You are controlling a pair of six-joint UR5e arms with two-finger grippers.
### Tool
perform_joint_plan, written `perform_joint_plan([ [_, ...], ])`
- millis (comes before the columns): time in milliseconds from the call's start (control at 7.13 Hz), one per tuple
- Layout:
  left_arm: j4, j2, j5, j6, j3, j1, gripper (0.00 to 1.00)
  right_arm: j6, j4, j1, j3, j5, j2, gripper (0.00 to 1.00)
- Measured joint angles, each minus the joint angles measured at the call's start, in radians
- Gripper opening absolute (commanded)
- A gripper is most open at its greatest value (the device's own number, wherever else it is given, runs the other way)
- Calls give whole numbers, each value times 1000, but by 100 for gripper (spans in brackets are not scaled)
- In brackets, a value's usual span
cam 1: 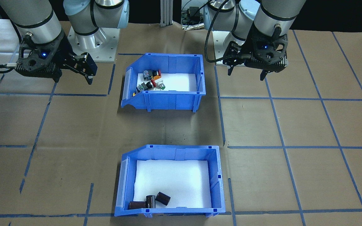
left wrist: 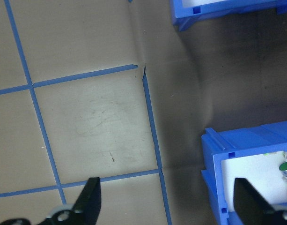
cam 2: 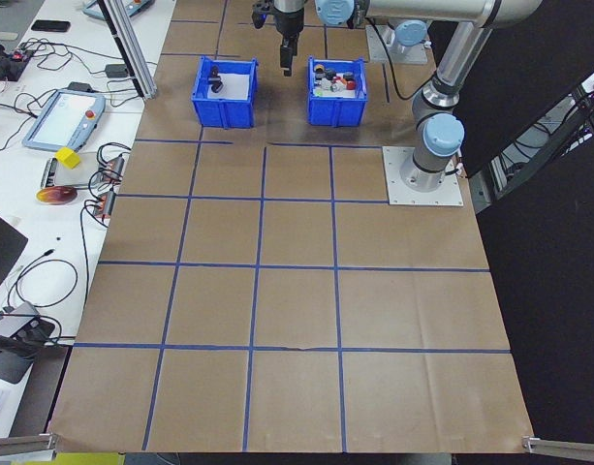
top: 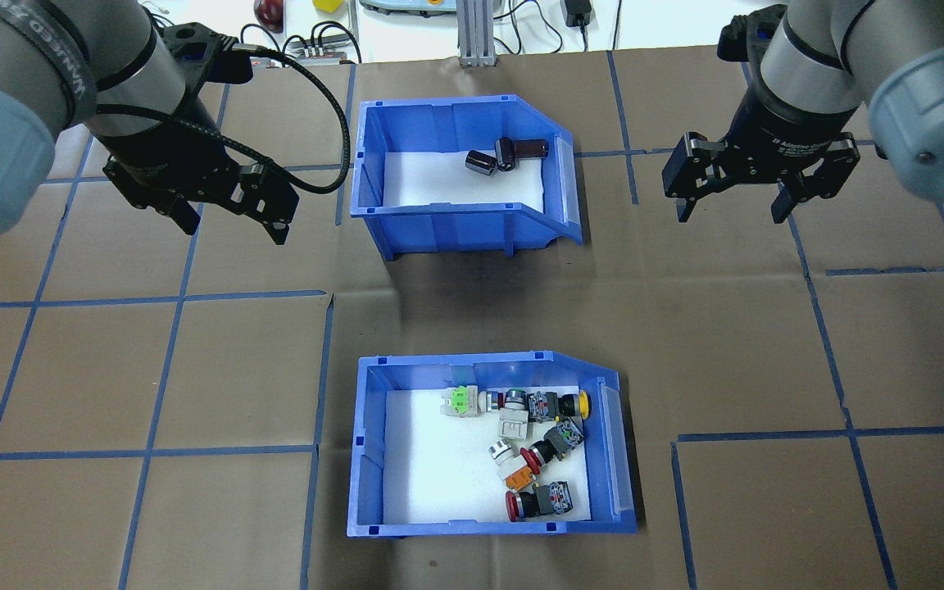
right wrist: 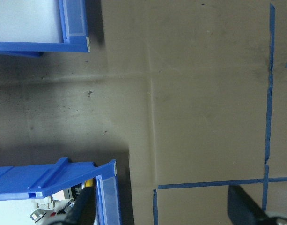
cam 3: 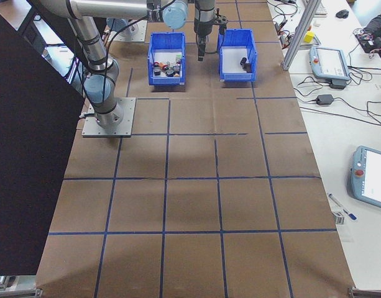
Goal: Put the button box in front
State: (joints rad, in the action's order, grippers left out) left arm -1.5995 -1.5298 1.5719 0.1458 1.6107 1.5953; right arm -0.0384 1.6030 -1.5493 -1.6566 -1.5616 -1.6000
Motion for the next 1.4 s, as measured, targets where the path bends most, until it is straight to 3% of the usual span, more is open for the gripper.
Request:
perform_joint_plan([
  [981, -45, 22, 8, -12, -1, -2, 99, 39, 1, -2, 13, -3, 14, 100],
  [1402, -41, 21, 12, -33, -2, -9, 99, 80, -1, -6, 101, -2, 84, 100],
])
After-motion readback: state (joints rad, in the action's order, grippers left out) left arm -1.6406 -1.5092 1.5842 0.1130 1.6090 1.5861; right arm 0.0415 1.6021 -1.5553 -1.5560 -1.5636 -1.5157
